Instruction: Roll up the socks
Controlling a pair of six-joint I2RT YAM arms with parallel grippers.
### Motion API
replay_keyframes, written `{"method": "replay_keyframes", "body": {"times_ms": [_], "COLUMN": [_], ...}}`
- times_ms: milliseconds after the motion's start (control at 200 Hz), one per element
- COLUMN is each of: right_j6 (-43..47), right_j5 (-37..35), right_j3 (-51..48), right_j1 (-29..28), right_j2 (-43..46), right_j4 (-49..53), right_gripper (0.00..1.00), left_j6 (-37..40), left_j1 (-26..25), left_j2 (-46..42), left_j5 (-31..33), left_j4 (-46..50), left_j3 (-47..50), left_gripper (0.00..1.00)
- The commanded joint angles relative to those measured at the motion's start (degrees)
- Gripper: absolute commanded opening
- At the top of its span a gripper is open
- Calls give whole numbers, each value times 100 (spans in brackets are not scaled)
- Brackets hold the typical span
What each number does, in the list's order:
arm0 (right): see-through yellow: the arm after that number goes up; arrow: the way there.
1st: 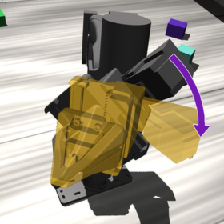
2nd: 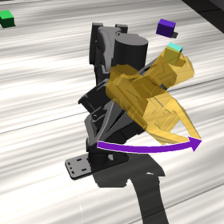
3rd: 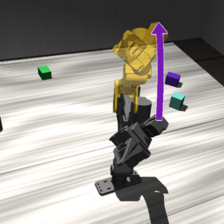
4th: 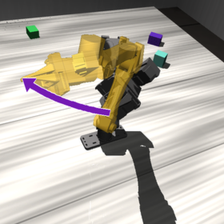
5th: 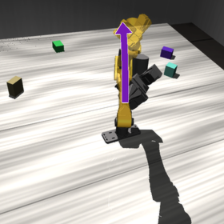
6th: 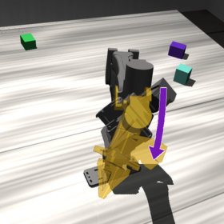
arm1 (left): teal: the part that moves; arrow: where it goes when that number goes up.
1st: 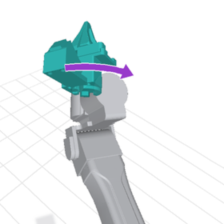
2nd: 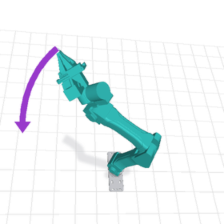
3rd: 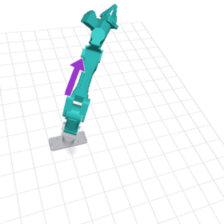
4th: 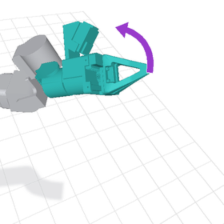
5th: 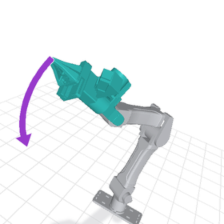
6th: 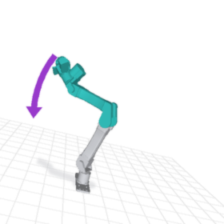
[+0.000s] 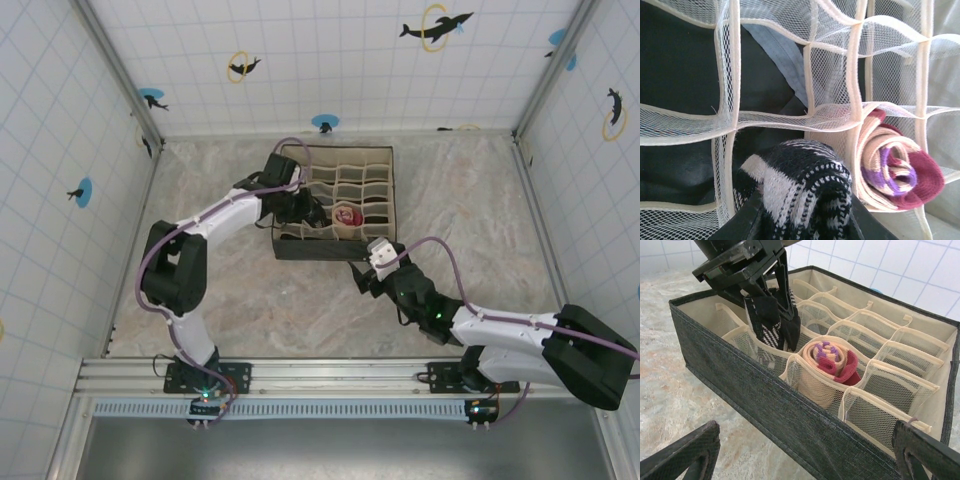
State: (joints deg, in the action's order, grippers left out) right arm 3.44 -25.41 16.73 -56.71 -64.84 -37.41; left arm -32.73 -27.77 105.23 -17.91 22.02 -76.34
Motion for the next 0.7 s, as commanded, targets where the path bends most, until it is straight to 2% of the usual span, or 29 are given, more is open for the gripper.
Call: {"method": "replay_keyframes", "body": {"times_ms": [0,230,325,385,550,696], "right_j6": [-197,-453,-551,-640,-916,-1064], "right_j5": [15,65,64,11,-5,-54], "right_j3": [-105,-152,-70,33,386,830], "right_j1": [-42,-134,-203,-248,-362,-420], "right_j2": [112,-168,-417,-627,-1264,-1915], "right_j4": [-31,-277,-445,-493,-762,-993], "right_gripper": [91,91,91,91,91,91], "left_j6": [179,265,250,250,293,375], "left_j1": [-82,-198,-213,-220,-220,-220], "left_j2": [146,247,354,396,403,364], "left_j5": [-21,302,398,506,712,746], "left_j4": [-84,-7,33,66,179,389], "left_j3": [-185,-145,-218,-271,-462,-656], "left_gripper": [0,0,5,14,50,64]}}
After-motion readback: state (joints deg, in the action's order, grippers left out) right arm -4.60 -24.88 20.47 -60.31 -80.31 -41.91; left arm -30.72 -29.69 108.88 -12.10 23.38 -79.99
